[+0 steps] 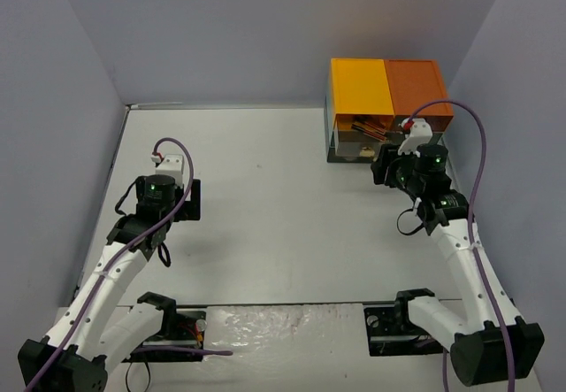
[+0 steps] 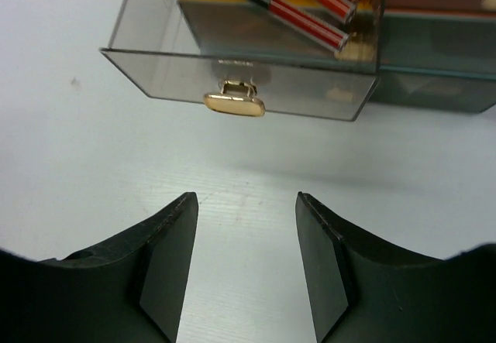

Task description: Organize the makeup

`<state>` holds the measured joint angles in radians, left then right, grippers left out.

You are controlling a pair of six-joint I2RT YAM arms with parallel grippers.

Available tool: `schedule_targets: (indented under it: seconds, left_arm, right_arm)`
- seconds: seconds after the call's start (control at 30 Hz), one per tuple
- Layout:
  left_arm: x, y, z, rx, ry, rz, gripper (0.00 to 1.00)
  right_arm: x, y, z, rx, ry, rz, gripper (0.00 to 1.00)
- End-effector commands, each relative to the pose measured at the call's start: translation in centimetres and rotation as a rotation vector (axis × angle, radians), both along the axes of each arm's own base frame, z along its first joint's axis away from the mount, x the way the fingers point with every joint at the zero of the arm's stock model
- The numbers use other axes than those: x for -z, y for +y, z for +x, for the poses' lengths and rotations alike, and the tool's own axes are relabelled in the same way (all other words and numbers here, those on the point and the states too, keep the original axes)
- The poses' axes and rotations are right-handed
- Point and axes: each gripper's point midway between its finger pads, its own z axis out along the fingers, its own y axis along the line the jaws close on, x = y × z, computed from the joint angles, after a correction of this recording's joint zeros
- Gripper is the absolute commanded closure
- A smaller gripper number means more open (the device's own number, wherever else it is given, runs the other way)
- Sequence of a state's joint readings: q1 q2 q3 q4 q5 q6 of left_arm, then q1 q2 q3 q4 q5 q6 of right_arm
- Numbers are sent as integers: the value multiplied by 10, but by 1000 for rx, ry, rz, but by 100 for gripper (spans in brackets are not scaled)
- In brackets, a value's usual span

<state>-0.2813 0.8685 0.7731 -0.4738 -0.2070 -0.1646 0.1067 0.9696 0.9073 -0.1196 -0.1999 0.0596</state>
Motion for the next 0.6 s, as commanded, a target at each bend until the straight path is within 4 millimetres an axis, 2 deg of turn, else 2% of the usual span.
schedule_targets:
  seconds: [0.0,0.43,0.5,0.57]
  left_arm:
    - [-20,-4,13,4,-71,-19,3]
    - [-24,-3,10,2,-89,-21,3]
    - [-25,-3,10,3,-89,-21,3]
    - [-25,-3,10,4,-91,-22,3]
  right_arm:
    - [6,3,20,68,-8,89,50]
    - [-17,7,134,108,-133,87,49]
    - [-18,8,144,110,-140,92,49]
    - [-19,10,161,113,-156,100,49]
